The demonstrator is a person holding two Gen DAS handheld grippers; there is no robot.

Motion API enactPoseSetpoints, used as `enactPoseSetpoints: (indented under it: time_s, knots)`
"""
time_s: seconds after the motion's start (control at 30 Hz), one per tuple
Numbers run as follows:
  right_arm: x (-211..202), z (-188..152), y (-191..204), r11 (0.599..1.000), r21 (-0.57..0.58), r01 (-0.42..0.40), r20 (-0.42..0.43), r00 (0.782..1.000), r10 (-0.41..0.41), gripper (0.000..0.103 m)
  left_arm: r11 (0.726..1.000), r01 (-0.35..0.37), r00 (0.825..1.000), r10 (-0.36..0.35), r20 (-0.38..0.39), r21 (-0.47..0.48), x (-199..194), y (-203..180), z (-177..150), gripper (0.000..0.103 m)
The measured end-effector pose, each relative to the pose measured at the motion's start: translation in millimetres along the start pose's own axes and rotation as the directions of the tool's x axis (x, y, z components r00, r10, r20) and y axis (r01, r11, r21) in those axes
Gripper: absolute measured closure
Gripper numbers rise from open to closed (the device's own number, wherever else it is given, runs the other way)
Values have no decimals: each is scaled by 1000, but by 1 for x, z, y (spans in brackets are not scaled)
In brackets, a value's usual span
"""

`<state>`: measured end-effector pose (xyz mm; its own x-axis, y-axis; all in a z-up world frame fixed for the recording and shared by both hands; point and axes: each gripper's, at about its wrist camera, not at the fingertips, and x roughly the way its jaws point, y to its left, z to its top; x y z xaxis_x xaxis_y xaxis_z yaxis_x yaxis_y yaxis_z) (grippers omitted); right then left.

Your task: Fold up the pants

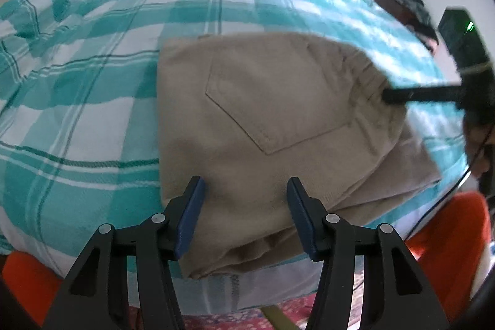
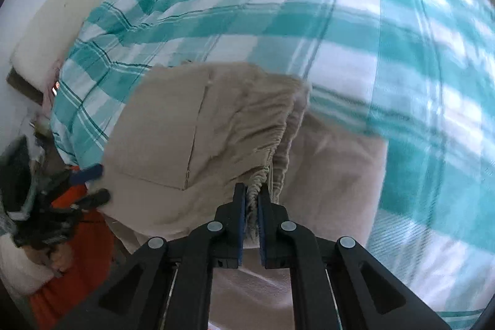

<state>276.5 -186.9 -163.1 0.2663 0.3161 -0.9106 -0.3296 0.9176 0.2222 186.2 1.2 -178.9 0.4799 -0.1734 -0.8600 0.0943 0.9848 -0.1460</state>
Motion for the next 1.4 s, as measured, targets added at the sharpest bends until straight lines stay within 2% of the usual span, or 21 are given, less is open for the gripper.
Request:
enactPoseSetpoints:
  time_s: [0.07,0.13,0.2,0.3,0.37,0.47,0.53,0.67,0.7,0.73,0.8,0.87,0.9,0.93,1.03,1.1,1.13,1.2,1.27,1.3,1.4]
  knots:
    - [-4,0,-6,998,44,-48,33,998,47,90,1000,4,1000,-4,2,-4,-1,1,-1,47]
    - [-11,1,-15,992,87,-90,60,995,85,79,1000,13,1000,-13,0,-18,-1,4,0,46]
    - [-20,4,-26,986,117,-120,74,991,112,77,1000,15,1000,-15,-1,-24,0,5,-1,46]
    - [-16,8,-34,975,111,-191,1,981,192,77,1000,7,1000,-7,1,-18,1,3,-1,45]
    - [-8,7,-35,977,90,-193,-43,979,197,77,1000,7,1000,-7,1,-17,1,3,-1,45]
    - [1,8,-33,967,53,-249,-82,964,252,74,1000,10,1000,-10,-1,-19,2,4,-2,45]
    - [6,9,-26,972,-6,-235,-129,964,232,74,1000,11,1000,-11,-2,-22,2,4,-1,44]
    - [17,18,-24,969,-29,-247,-251,940,232,74,1000,8,1000,-8,-2,-22,4,4,-1,43]
    - [19,20,-25,971,-30,-236,-268,938,220,73,1000,7,1000,-7,-2,-21,4,4,-1,43]
    - [23,21,-24,976,-32,-216,-275,941,199,66,1000,6,1000,-6,-3,-22,4,4,-1,43]
    - [28,22,-22,976,-28,-218,-279,939,202,61,1000,8,1000,-8,-7,-25,5,5,-1,43]
    - [26,19,-16,973,-89,-214,-272,945,183,64,1000,13,1000,-13,-6,-28,5,6,-1,43]
    - [23,20,-16,971,-102,-217,-268,946,183,71,1000,13,1000,-14,-7,-28,5,6,-1,43]
    - [18,19,-16,964,-102,-246,-264,941,212,83,999,14,1000,-14,-6,-29,5,6,-1,43]
    - [3,19,-7,956,-138,-258,-222,949,224,84,999,8,1000,-8,-10,-36,8,5,-2,41]
    - [13,18,-3,965,-148,-216,-253,951,175,84,999,-1,1000,1,-11,-32,9,3,-1,40]
    - [21,17,-3,971,-140,-194,-275,950,150,79,999,-4,1000,3,-12,-31,9,3,-1,40]
    - [33,18,-10,975,-59,-216,-301,935,189,75,1000,-2,1000,1,-12,-31,9,4,-1,40]
    - [39,15,-18,972,-1,-237,-292,929,226,75,999,6,1000,-6,-14,-33,7,5,-2,40]
    - [36,14,-18,971,-3,-241,-276,933,230,75,999,11,1000,-12,-16,-37,6,7,-1,40]
    - [14,12,-14,960,26,-280,-189,941,280,88,997,42,999,-42,0,-67,-5,10,2,41]
